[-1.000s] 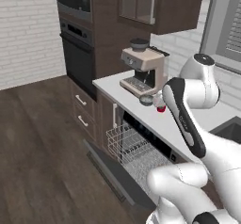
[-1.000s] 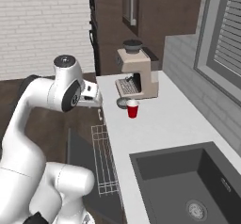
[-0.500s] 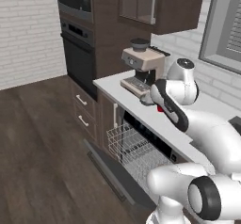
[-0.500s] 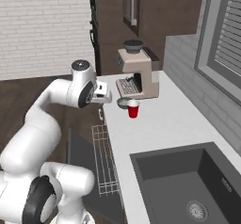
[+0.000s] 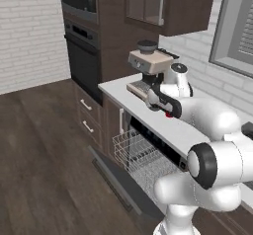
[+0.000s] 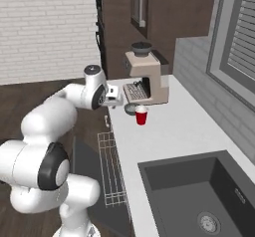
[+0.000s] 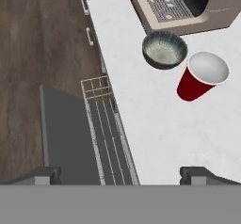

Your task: Pick up the cup and bowl from the counter, place them in the dishwasher, and close the dishwasher door.

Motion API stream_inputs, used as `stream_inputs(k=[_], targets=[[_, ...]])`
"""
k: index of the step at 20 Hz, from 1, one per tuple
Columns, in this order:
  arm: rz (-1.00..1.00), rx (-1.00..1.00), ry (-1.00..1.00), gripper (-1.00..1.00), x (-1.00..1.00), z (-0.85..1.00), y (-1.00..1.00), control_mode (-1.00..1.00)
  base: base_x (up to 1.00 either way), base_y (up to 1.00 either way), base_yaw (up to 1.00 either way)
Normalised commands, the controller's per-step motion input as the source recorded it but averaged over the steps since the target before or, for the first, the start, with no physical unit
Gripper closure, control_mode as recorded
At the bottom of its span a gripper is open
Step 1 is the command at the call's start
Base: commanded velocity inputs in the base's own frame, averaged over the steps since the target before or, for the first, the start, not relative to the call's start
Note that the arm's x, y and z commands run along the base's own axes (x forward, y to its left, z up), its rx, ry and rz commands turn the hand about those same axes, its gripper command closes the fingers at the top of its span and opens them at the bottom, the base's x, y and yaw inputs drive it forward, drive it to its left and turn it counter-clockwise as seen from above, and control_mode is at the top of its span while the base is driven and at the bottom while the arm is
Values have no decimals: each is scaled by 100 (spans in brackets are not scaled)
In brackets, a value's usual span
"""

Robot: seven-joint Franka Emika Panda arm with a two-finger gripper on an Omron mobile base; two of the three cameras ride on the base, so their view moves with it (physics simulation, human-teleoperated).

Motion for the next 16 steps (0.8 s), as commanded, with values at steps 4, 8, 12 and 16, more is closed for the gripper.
stream_inputs(k=[4,8,12,16], targets=[[0,-5,1,-100,69,-34,0,-100,0,0,0],[0,-2,6,-100,69,-36,0,-100,0,0,0],[0,-1,5,-100,62,-33,-4,-100,0,0,0],[0,-3,3,-100,60,-22,-2,-100,0,0,0]])
